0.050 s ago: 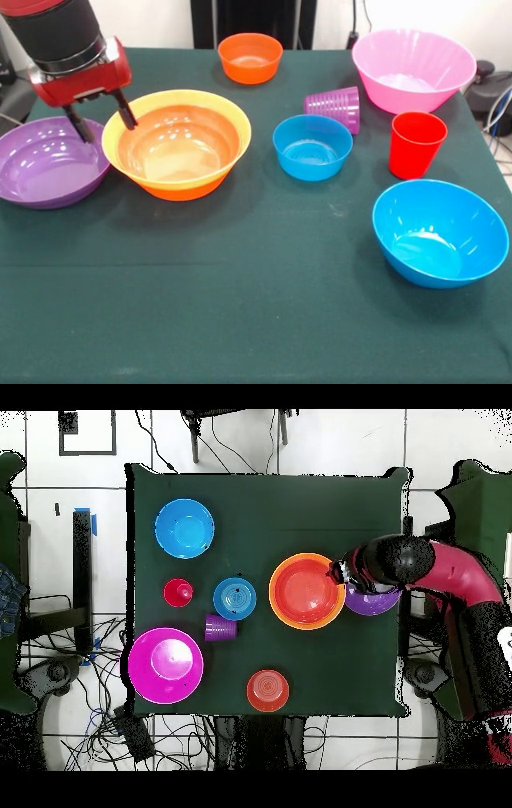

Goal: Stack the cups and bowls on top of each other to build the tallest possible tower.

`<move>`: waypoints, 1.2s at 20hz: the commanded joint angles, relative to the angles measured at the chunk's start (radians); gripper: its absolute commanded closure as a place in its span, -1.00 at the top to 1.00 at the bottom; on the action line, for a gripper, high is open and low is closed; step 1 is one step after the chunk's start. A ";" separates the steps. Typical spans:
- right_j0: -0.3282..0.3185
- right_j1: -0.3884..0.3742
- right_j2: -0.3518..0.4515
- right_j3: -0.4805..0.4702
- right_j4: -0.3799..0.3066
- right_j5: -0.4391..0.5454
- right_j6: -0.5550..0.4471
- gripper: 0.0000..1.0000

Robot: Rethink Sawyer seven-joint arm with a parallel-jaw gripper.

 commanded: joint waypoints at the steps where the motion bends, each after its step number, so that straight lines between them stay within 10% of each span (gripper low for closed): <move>1: 0.094 -0.018 -0.030 0.000 0.082 0.079 0.141 1.00; 11: 0.147 -0.164 -0.058 0.280 0.155 -0.093 0.249 1.00; 24: 0.076 -0.206 -0.006 0.504 0.074 -0.232 0.078 1.00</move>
